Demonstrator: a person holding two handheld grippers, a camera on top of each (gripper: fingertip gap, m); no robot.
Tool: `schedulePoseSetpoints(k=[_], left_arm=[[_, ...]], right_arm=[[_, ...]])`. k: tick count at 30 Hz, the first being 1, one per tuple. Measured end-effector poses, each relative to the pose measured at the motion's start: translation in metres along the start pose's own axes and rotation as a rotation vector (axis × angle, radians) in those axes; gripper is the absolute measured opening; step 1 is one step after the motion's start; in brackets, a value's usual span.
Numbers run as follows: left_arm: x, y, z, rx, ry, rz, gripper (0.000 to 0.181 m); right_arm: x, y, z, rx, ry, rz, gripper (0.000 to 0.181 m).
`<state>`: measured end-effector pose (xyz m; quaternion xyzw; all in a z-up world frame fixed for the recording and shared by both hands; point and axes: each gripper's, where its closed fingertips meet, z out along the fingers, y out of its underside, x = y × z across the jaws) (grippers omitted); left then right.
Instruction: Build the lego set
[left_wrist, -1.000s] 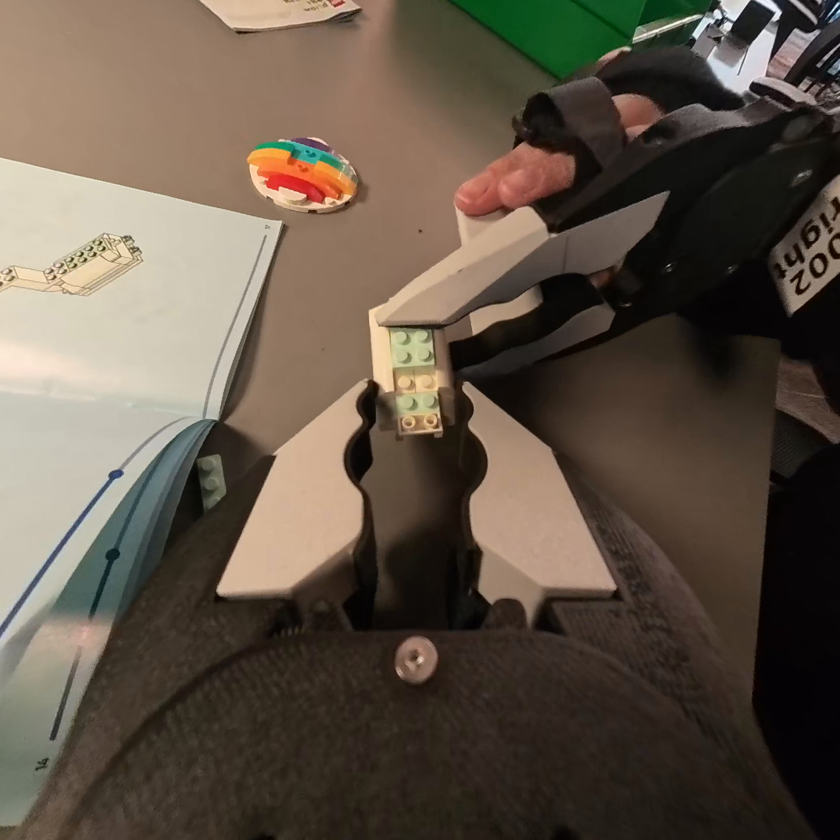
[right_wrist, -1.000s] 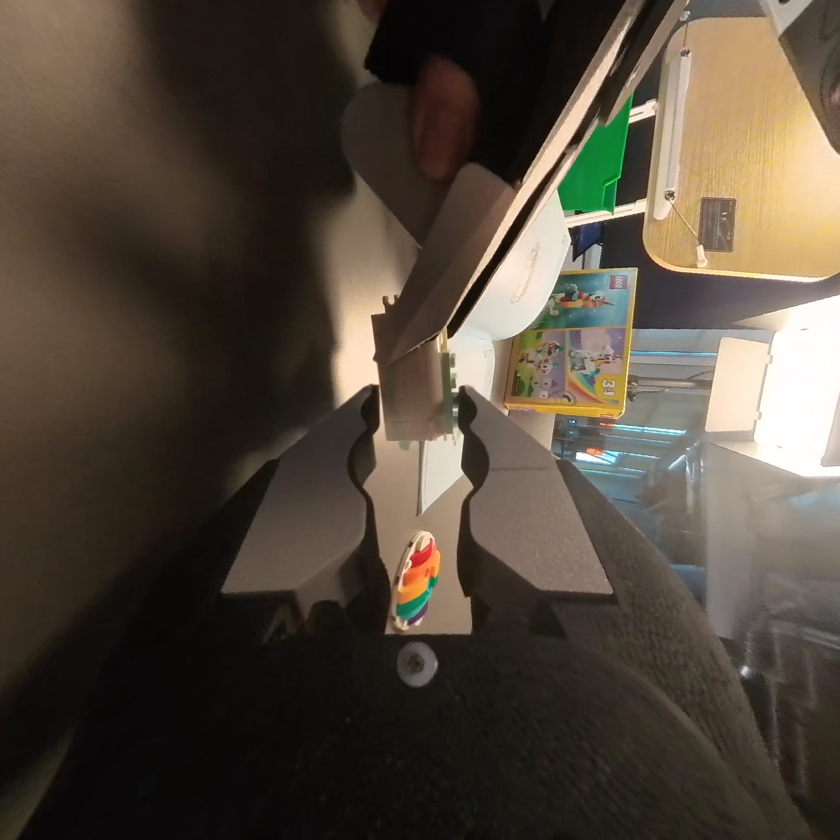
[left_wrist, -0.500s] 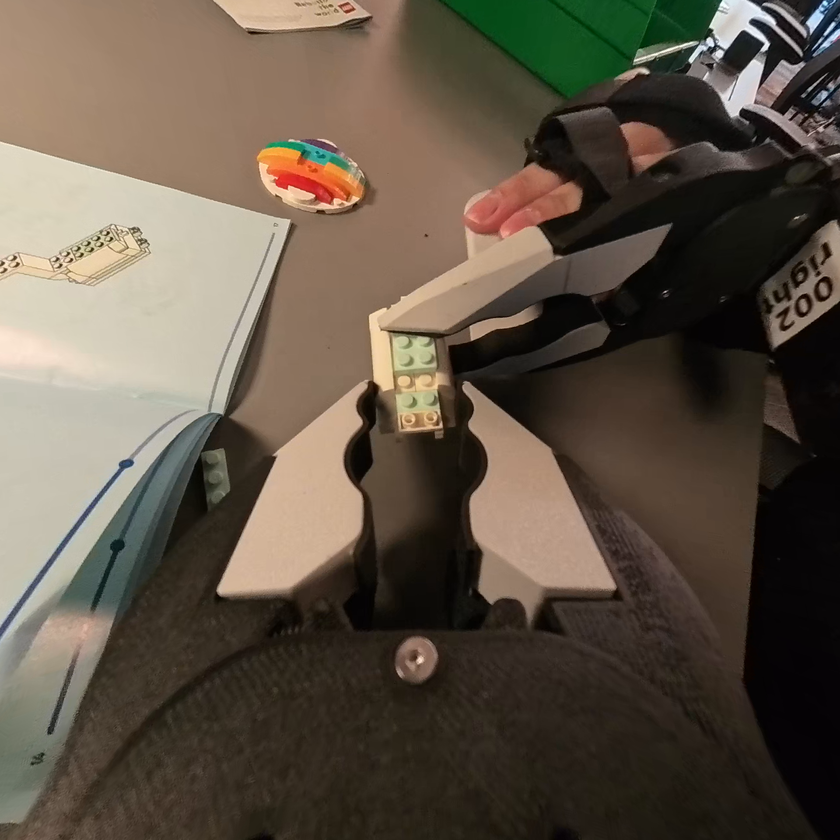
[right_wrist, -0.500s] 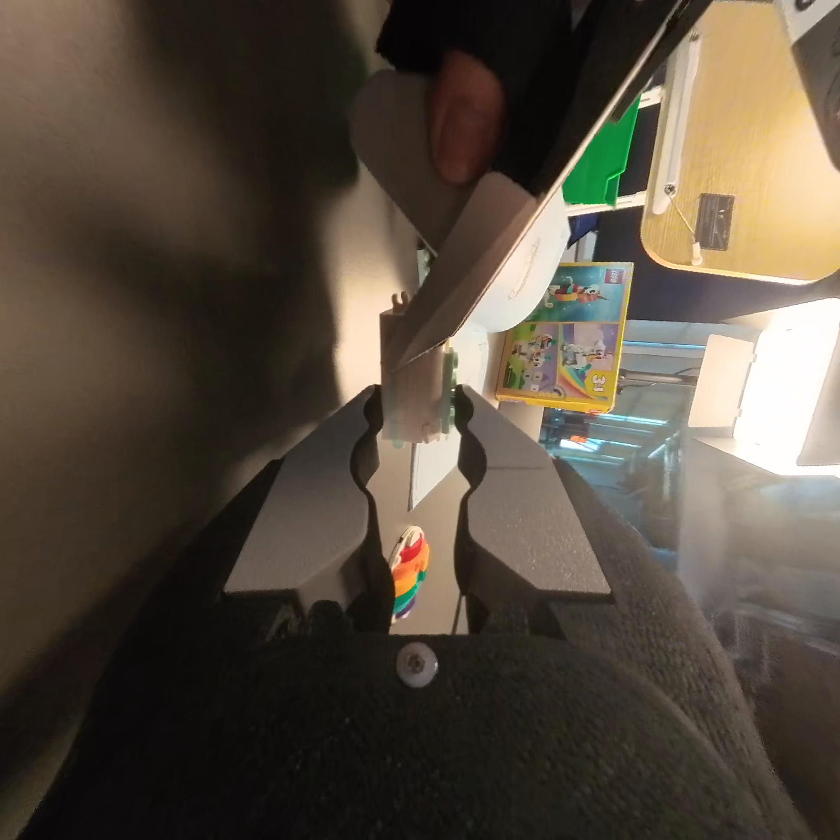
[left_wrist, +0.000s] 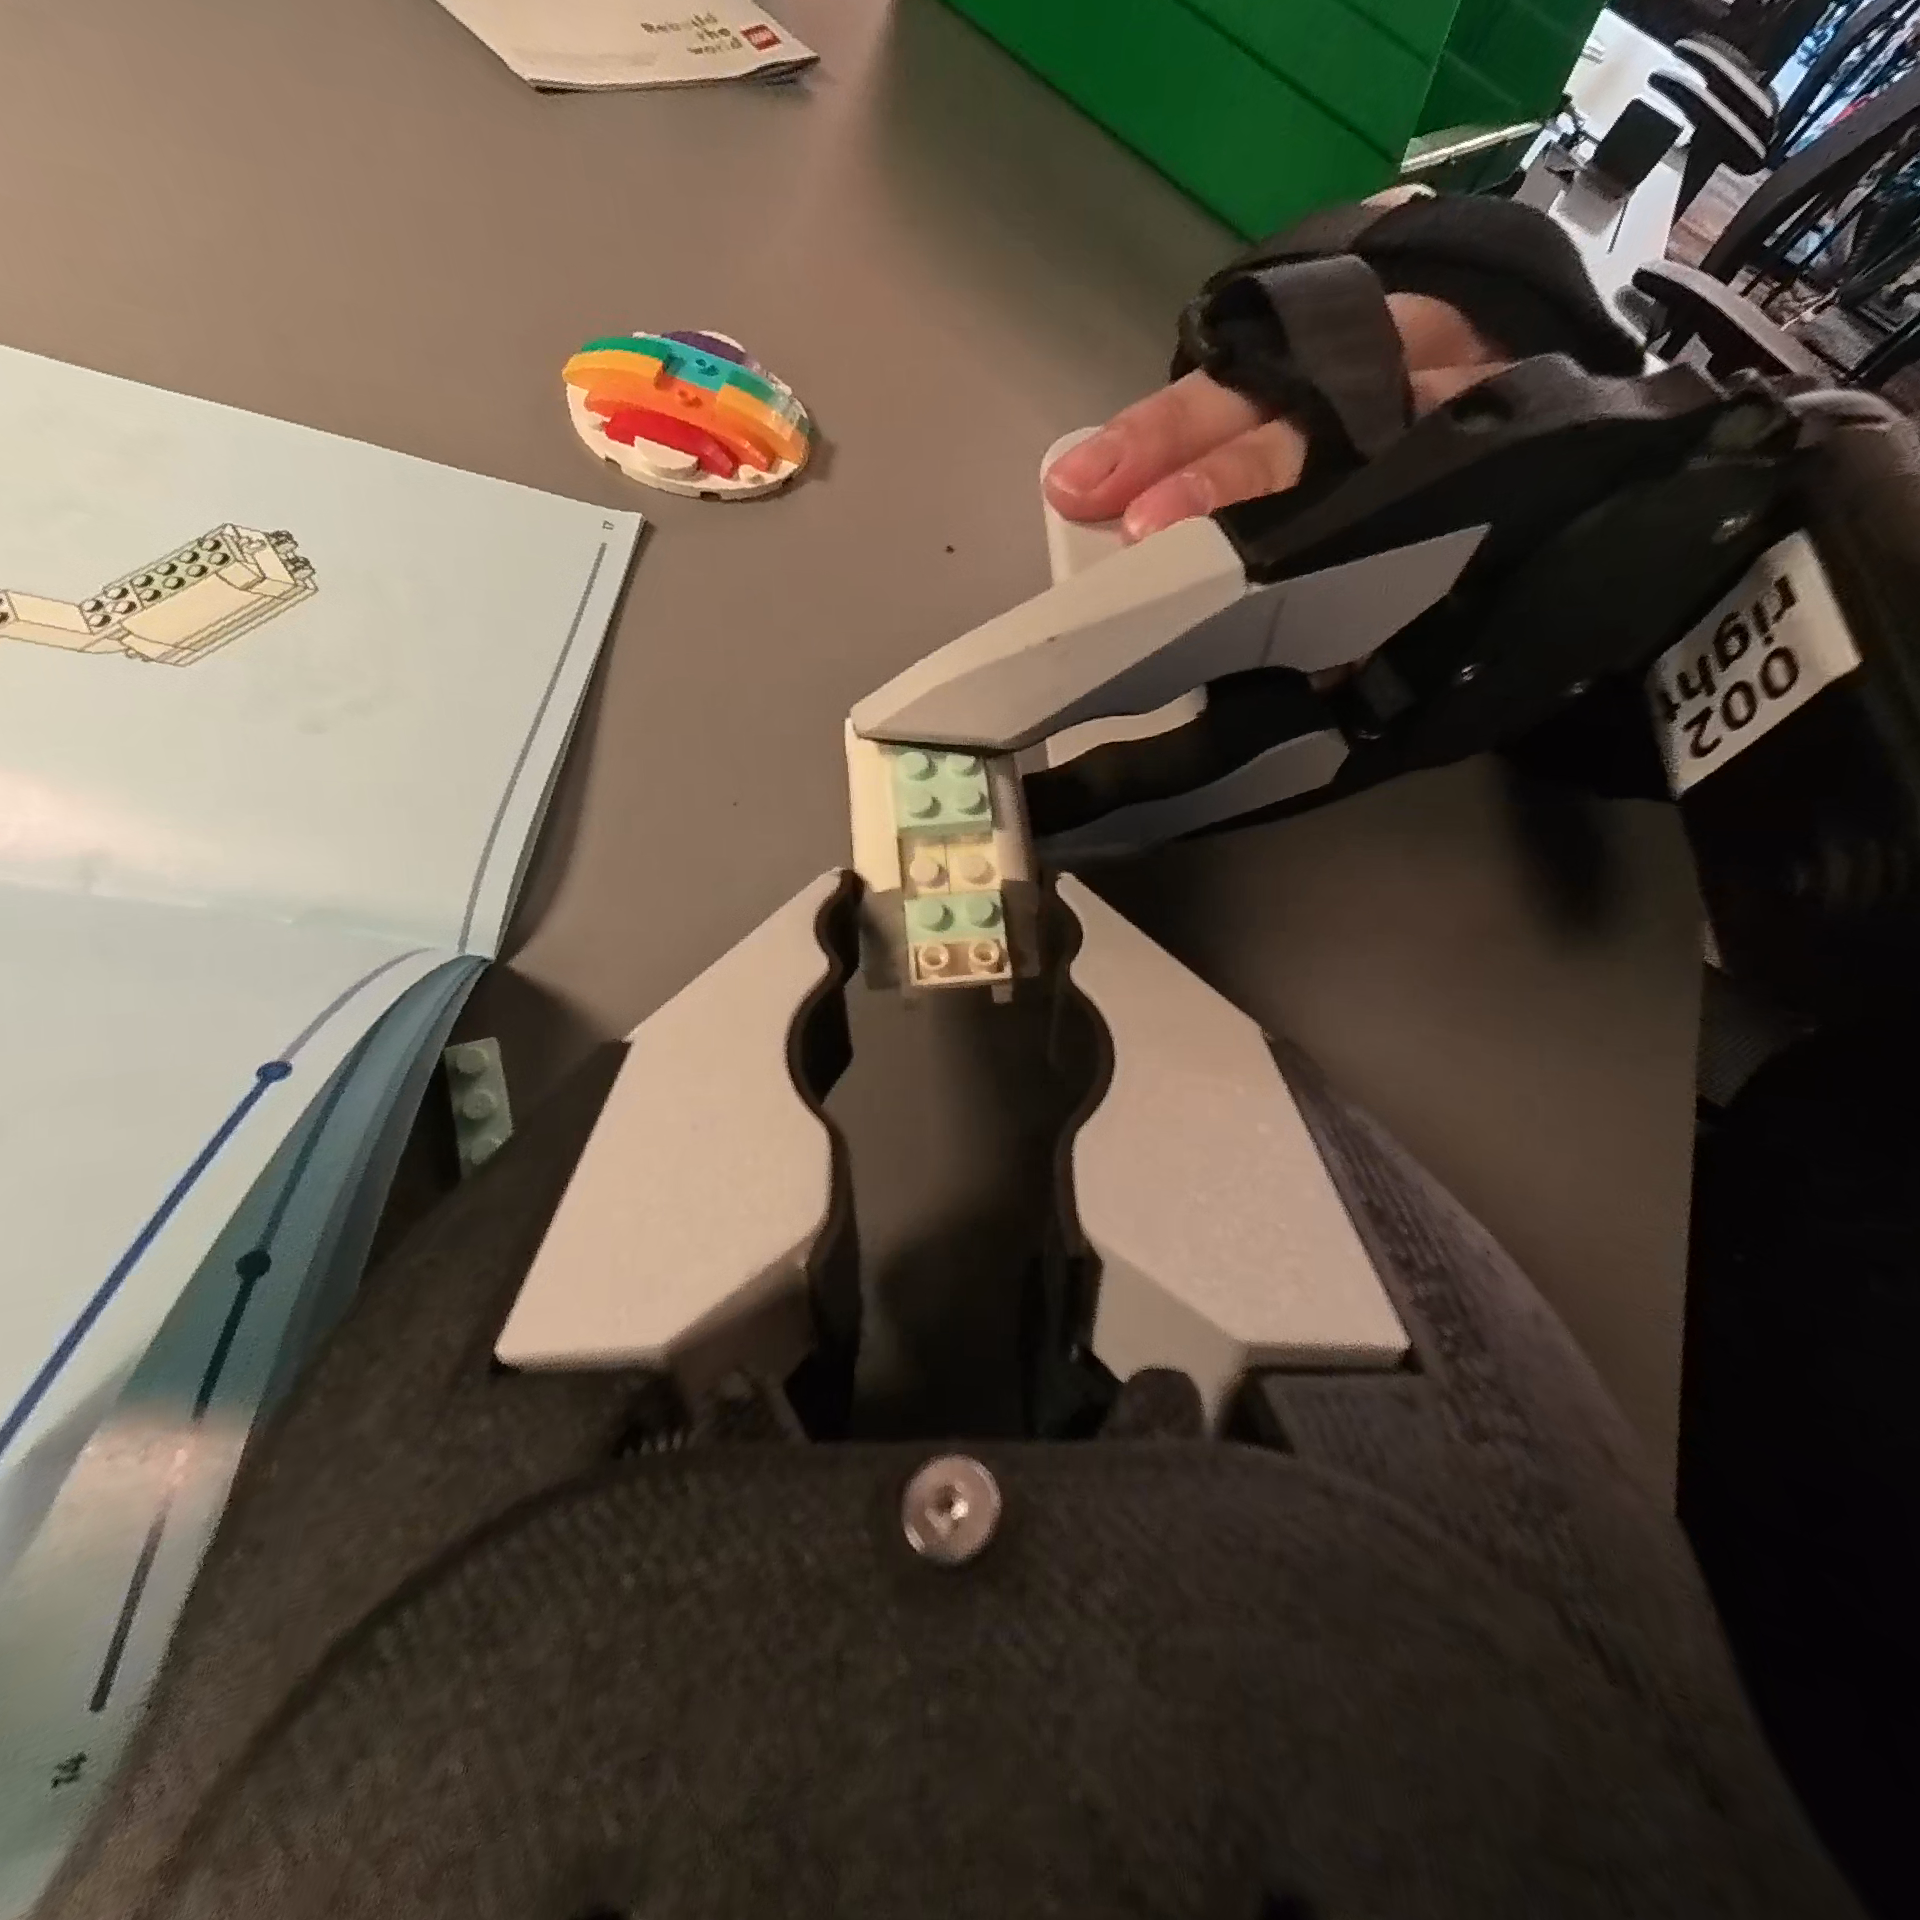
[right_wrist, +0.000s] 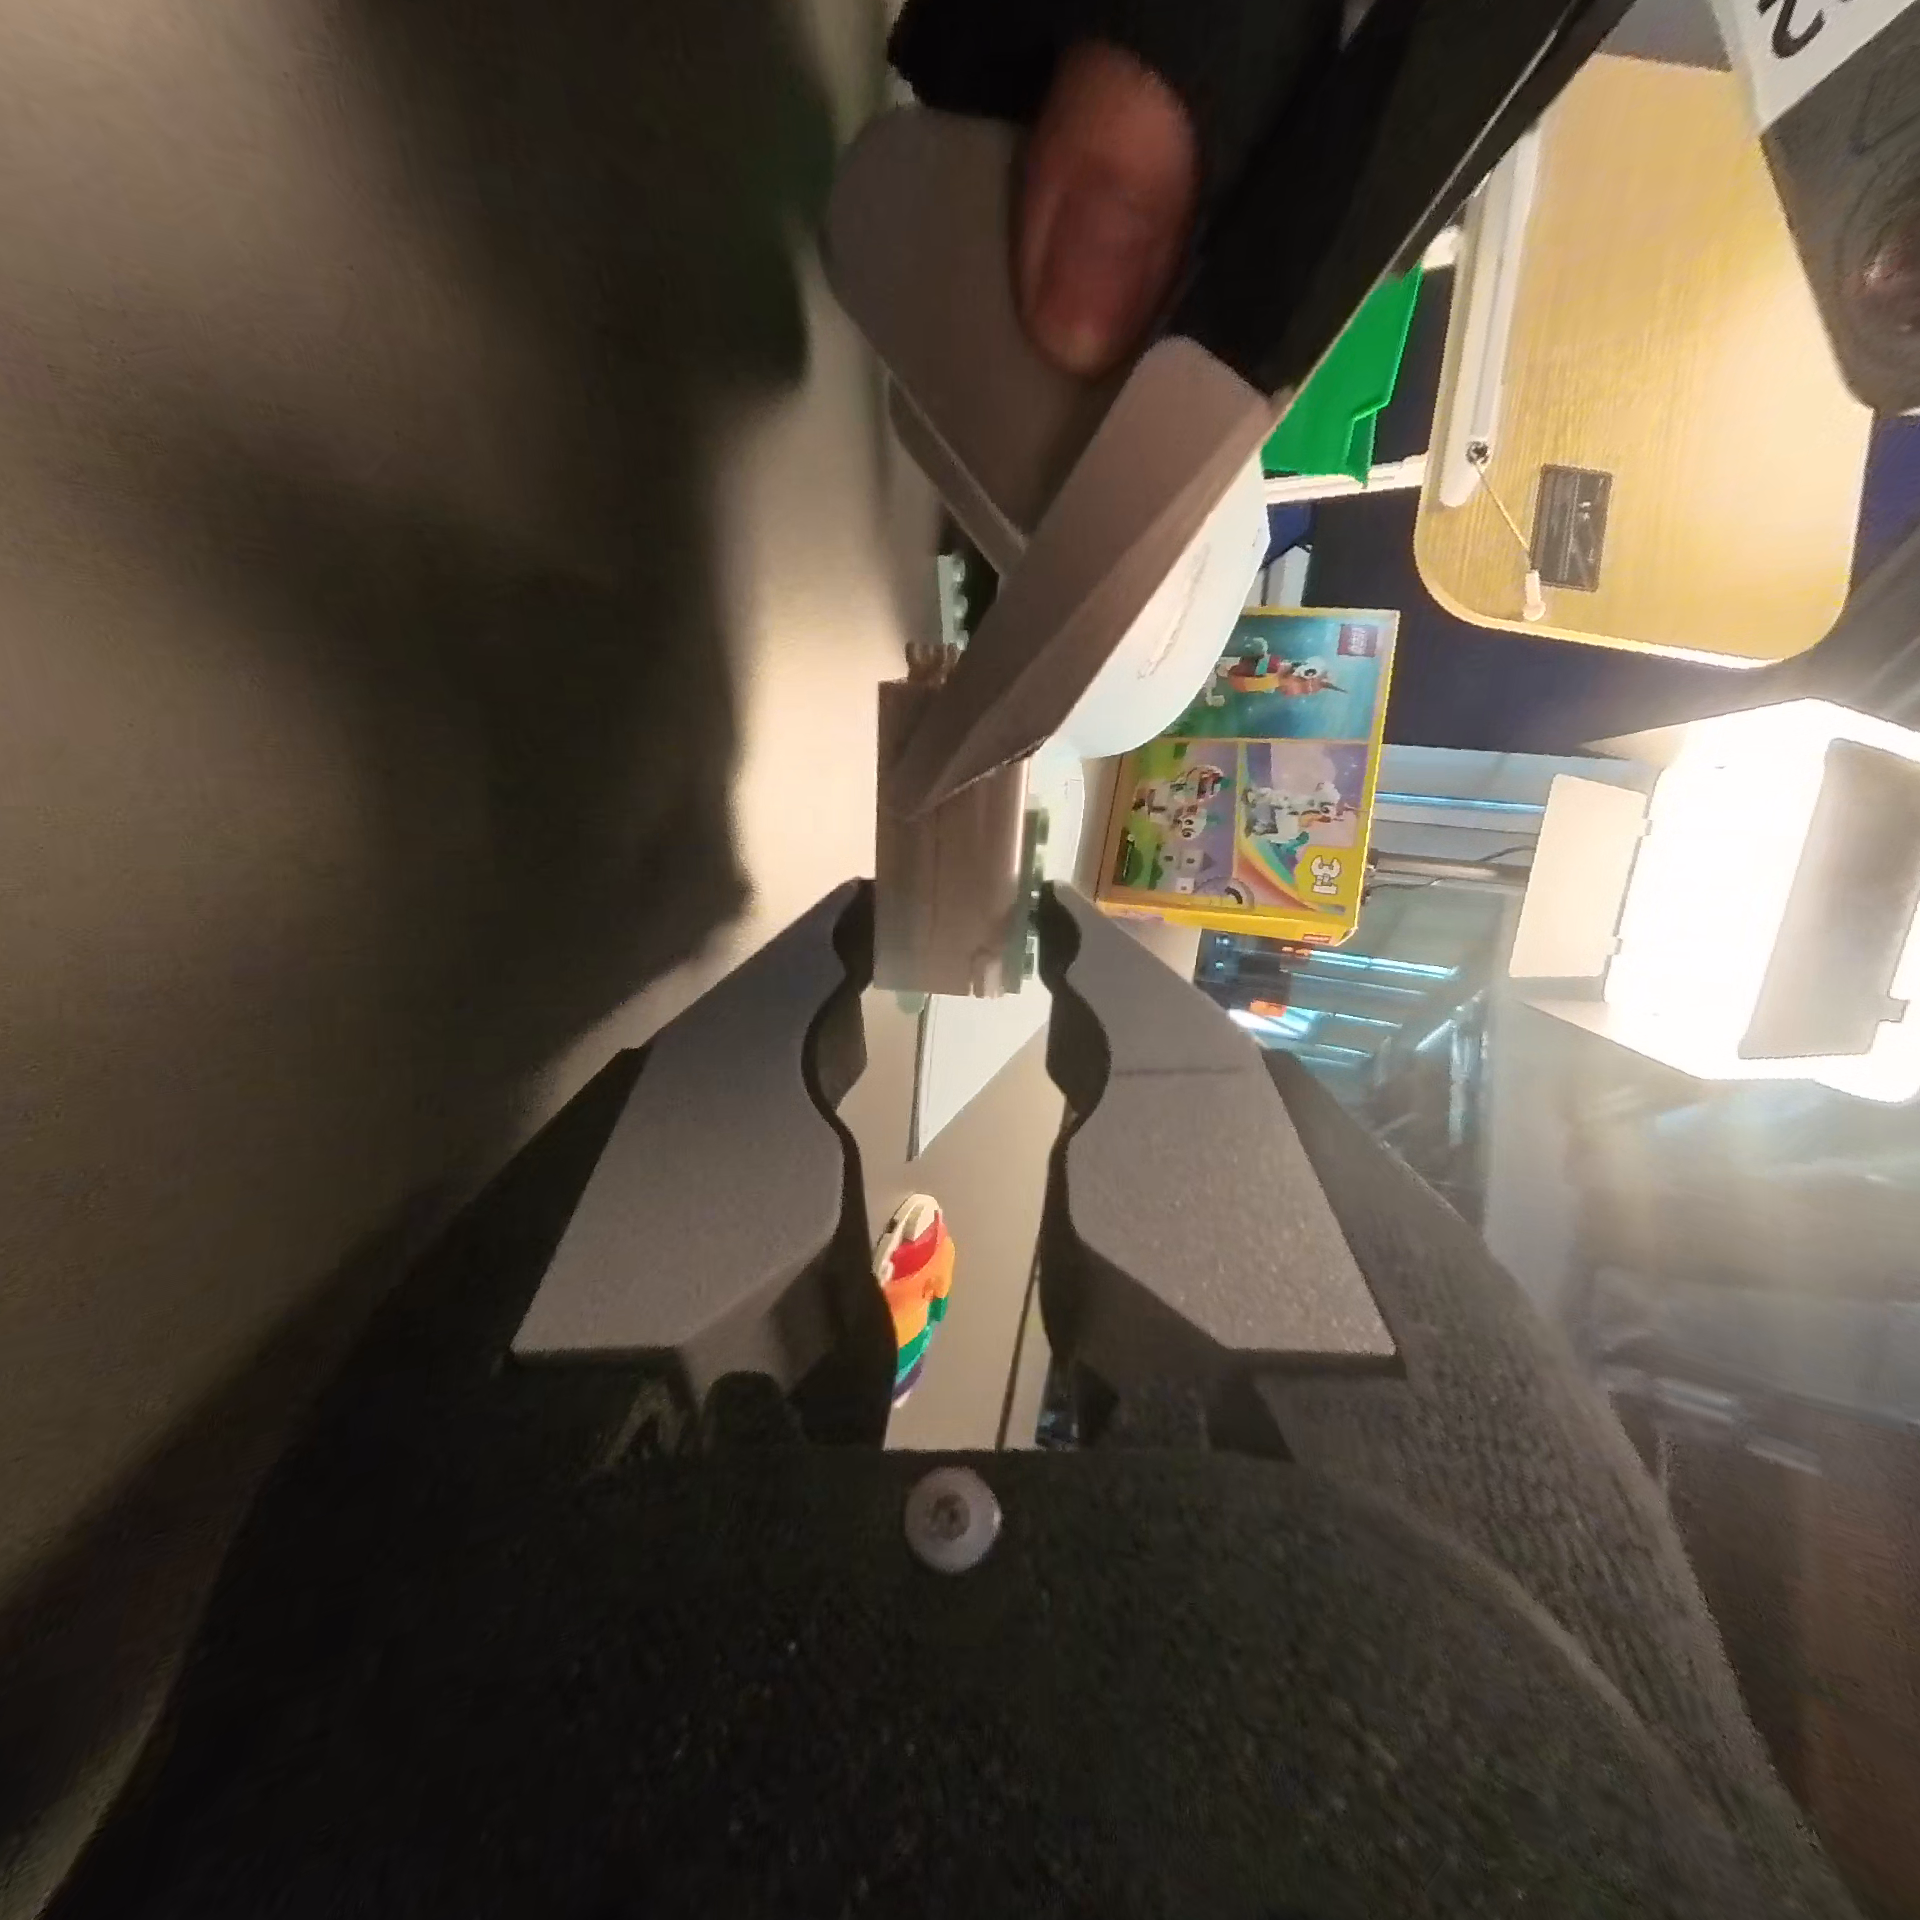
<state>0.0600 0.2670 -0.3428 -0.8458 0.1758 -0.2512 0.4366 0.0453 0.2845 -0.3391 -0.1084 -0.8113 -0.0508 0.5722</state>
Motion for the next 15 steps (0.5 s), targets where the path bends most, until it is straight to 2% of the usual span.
schedulePoseSetpoints(k=[12, 15], left_arm=[[0.0018, 0.0005, -0.0003, 0.0, 0.022, -0.024, 0.034], [0.0018, -0.0044, -0.0025, 0.034, 0.013, -0.008, 0.034]], right_arm=[[0.0018, 0.0001, -0.0006, -0.025, -0.016, -0.021, 0.027], [0.0037, 0.0005, -0.0006, -0.017, -0.019, 0.03, 0.028]])
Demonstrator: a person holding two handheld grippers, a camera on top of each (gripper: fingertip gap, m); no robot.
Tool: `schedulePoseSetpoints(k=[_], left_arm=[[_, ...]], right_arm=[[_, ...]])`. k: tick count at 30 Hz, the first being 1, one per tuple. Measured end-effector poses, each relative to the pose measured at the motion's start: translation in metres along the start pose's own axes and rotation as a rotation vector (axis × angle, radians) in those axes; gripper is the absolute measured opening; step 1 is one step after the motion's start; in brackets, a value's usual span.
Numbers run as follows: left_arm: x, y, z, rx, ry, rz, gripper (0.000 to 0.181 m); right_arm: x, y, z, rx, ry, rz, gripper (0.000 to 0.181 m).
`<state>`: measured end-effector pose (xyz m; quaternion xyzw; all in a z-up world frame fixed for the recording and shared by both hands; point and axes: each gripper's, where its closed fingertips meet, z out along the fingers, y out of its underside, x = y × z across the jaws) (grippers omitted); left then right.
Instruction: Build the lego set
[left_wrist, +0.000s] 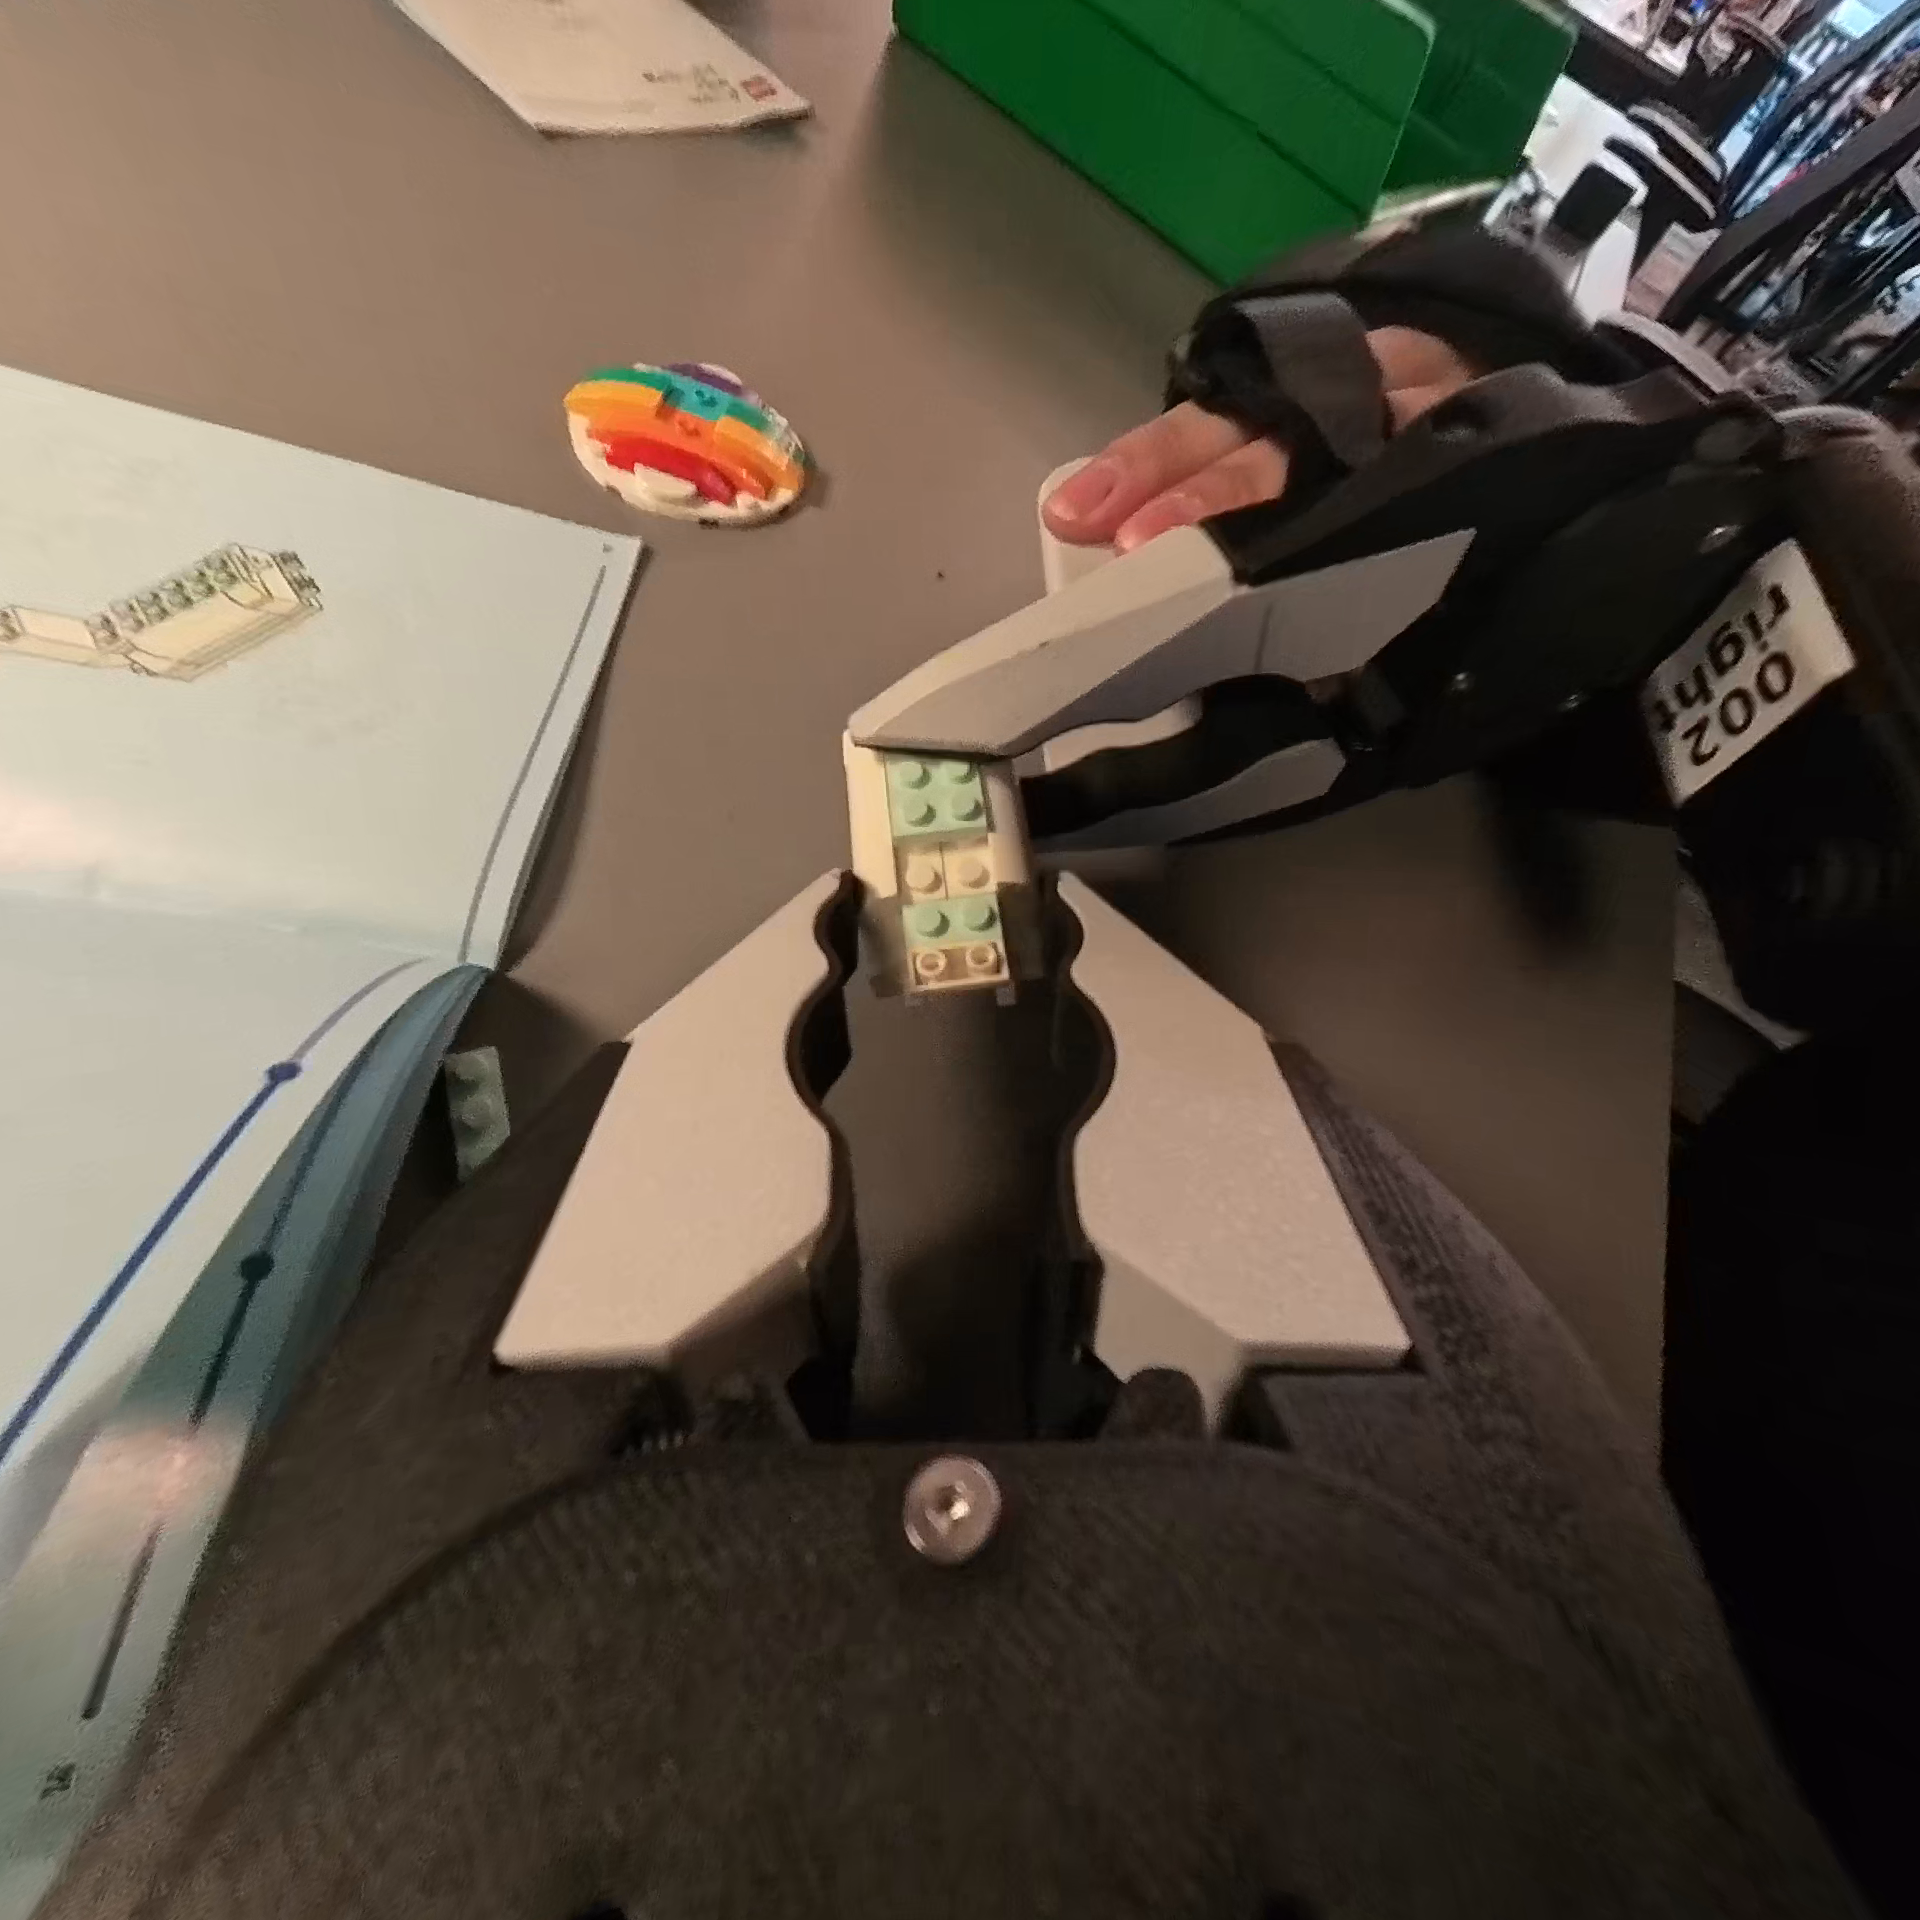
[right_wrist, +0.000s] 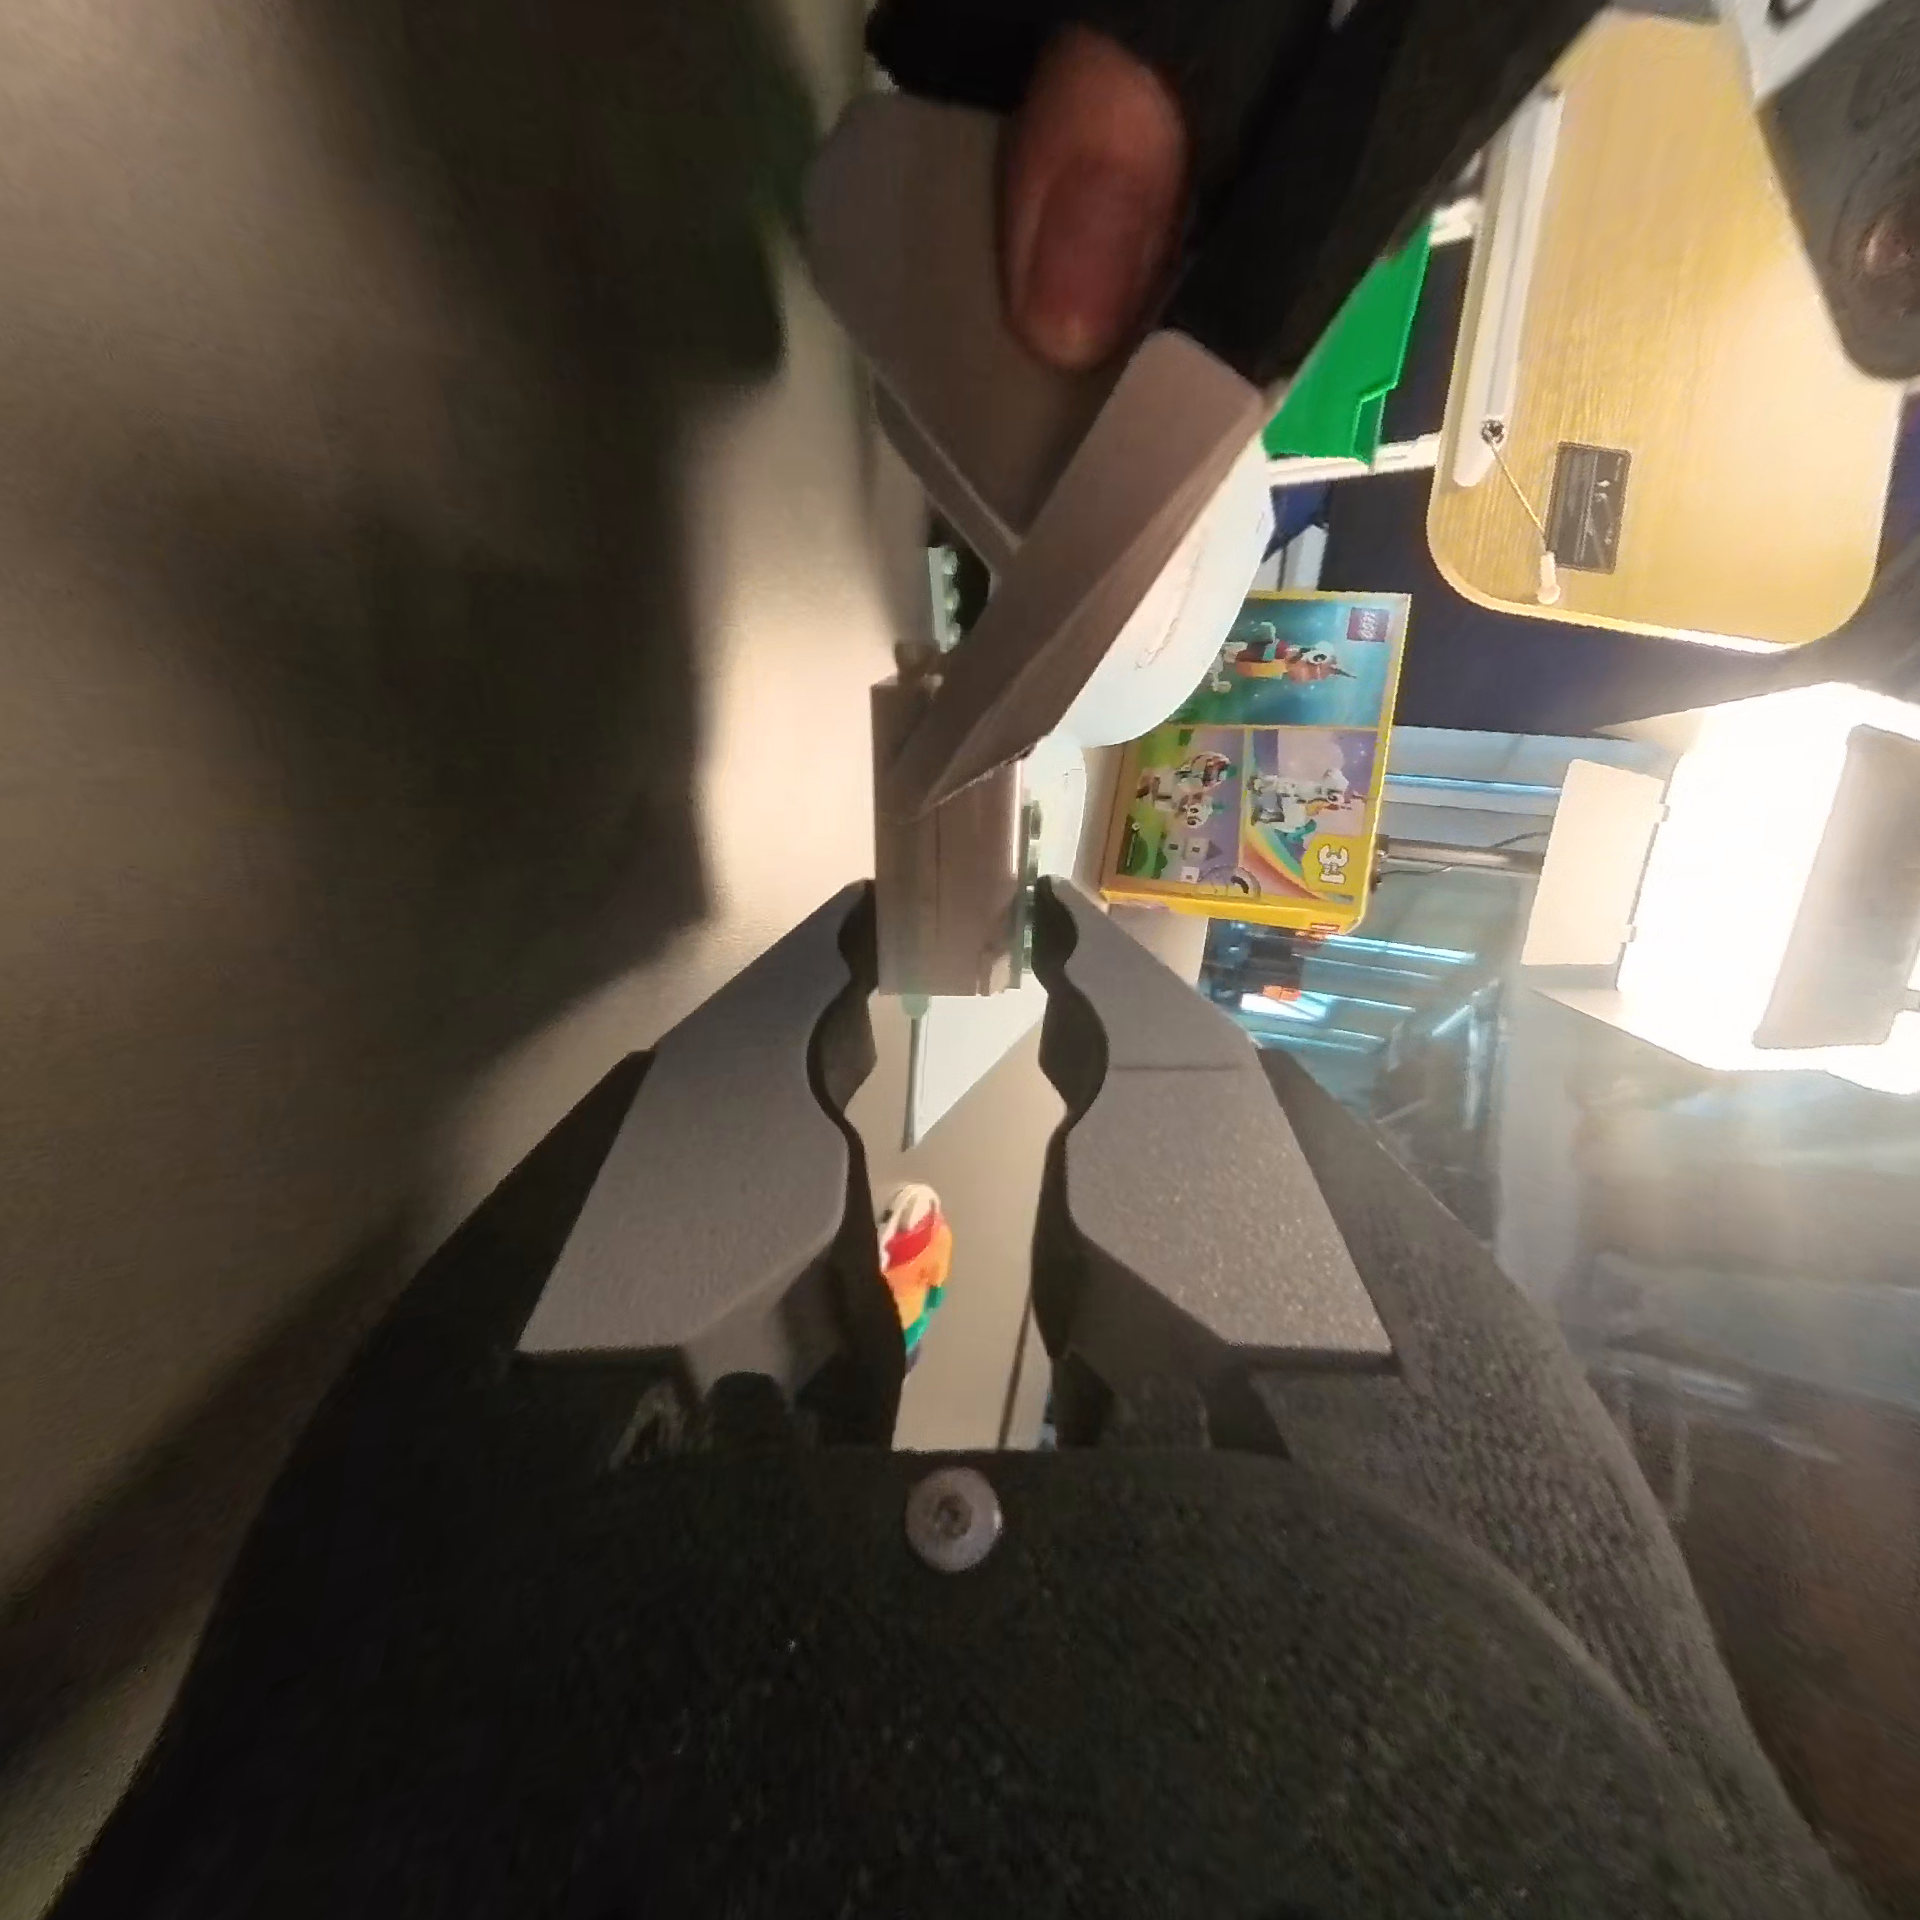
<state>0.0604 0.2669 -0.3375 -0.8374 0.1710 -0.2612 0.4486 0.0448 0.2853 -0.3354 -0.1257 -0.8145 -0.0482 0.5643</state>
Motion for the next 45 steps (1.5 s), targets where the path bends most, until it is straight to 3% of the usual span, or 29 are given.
schedulePoseSetpoints(k=[3, 7, 12, 17, 21, 23, 31, 33, 37, 42, 45], left_arm=[[0.002, -0.015, -0.007, 0.088, -0.04, 0.108, 0.052], [0.004, -0.022, -0.013, 0.101, -0.212, 0.476, 0.073], [0.009, -0.018, -0.013, 0.059, -0.396, 0.917, 0.067], [0.009, -0.006, -0.002, -0.03, -0.439, 1.09, 0.057], [0.006, 0.001, 0.003, -0.083, -0.455, 1.147, 0.047], [0.004, -0.003, 0.001, -0.078, -0.504, 1.183, 0.029], [0.006, -0.006, 0.0, -0.078, -0.501, 1.153, 0.027], [0.012, -0.01, -0.004, -0.022, -0.455, 1.103, 0.027], [0.03, -0.02, -0.014, 0.14, -0.273, 0.953, 0.026], [0.047, -0.029, -0.03, 0.291, -0.025, 0.757, 0.026], [0.054, -0.029, -0.034, 0.318, 0.049, 0.716, 0.026]], right_arm=[[0.003, 0.003, 0.0, 0.009, -0.003, 0.078, 0.027], [0.002, 0.006, 0.0, 0.015, -0.014, 0.124, 0.028], [0.001, 0.004, -0.004, 0.056, -0.048, 0.177, 0.028], [-0.003, -0.003, -0.007, 0.093, -0.082, 0.186, 0.028], [-0.004, -0.009, -0.009, 0.123, -0.099, 0.2, 0.028], [-0.006, -0.011, -0.009, 0.132, -0.114, 0.203, 0.028], [-0.004, -0.014, -0.013, 0.205, -0.146, 0.321, 0.028], [0.002, -0.018, -0.018, 0.28, -0.165, 0.44, 0.029], [0.019, -0.025, -0.04, 0.488, -0.246, 0.681, 0.051], [0.029, -0.038, -0.061, 0.632, -0.313, 0.761, 0.036], [0.034, -0.043, -0.066, 0.682, -0.316, 0.783, 0.025]])
